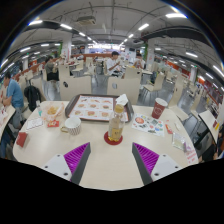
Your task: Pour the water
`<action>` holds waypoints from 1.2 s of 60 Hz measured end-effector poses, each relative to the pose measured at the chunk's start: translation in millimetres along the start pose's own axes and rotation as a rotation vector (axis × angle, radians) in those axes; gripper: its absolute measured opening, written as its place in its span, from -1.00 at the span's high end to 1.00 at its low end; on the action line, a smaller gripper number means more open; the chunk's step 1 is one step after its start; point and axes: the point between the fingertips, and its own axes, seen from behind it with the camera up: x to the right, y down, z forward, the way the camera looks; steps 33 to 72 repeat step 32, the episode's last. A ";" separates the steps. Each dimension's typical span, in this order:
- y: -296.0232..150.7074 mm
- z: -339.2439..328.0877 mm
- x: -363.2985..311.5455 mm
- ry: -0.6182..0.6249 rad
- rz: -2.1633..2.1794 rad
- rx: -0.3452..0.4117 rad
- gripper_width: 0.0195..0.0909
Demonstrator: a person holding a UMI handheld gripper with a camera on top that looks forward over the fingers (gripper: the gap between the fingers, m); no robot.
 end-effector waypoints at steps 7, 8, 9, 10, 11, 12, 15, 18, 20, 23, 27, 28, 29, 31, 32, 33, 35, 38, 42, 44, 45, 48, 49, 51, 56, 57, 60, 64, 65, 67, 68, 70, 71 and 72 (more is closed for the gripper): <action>13.7 -35.9 -15.9 -0.018 0.027 -0.011 -0.83; 15.3 -39.9 -17.5 -0.018 0.027 -0.012 -0.84; 17.0 -43.4 -18.7 -0.016 0.027 -0.013 -0.85; 18.5 -46.7 -19.7 -0.012 0.025 -0.014 -0.84; 19.6 -49.8 -20.2 -0.009 0.022 -0.014 -0.84; 20.7 -52.8 -20.5 -0.005 0.018 -0.013 -0.84; 21.8 -59.5 -21.7 0.003 0.008 -0.006 -0.83; 22.4 -64.1 -23.8 0.001 0.006 -0.002 -0.83; 23.5 -66.9 -25.7 -0.004 0.011 -0.002 -0.84; 24.7 -70.3 -26.9 -0.007 0.018 -0.004 -0.84; 26.4 -72.9 -27.4 -0.014 0.029 -0.007 -0.84; 26.2 -73.5 -26.9 -0.013 0.029 -0.005 -0.84; 26.2 -73.5 -26.2 -0.011 0.027 -0.005 -0.84; 27.1 -72.9 -24.4 -0.007 0.021 -0.007 -0.83; 27.7 -72.6 -23.5 -0.004 0.019 -0.009 -0.83; 27.7 -72.6 -23.5 -0.004 0.019 -0.009 -0.83; 27.7 -72.6 -23.5 -0.004 0.019 -0.009 -0.83; 27.7 -72.6 -23.5 -0.004 0.019 -0.009 -0.83; 27.7 -72.6 -23.5 -0.004 0.019 -0.009 -0.83; 27.7 -72.6 -23.5 -0.004 0.019 -0.009 -0.83; 27.7 -72.6 -23.5 -0.004 0.019 -0.009 -0.83; 27.7 -72.6 -23.5 -0.004 0.019 -0.009 -0.83; 27.7 -72.6 -23.5 -0.004 0.019 -0.009 -0.83; 27.7 -72.6 -23.5 -0.004 0.019 -0.009 -0.83; 27.7 -72.6 -23.5 -0.004 0.019 -0.009 -0.83; 27.7 -72.6 -23.5 -0.004 0.019 -0.009 -0.83; 27.7 -72.6 -23.5 -0.004 0.019 -0.009 -0.83; 27.7 -72.6 -23.5 -0.004 0.019 -0.009 -0.83; 27.7 -72.6 -23.5 -0.004 0.019 -0.009 -0.83; 27.7 -72.6 -23.5 -0.004 0.019 -0.009 -0.83; 27.7 -72.6 -23.5 -0.004 0.019 -0.009 -0.83; 27.7 -72.6 -23.5 -0.004 0.019 -0.009 -0.83; 27.7 -72.6 -23.5 -0.004 0.019 -0.009 -0.83; 27.7 -72.6 -23.5 -0.004 0.019 -0.009 -0.83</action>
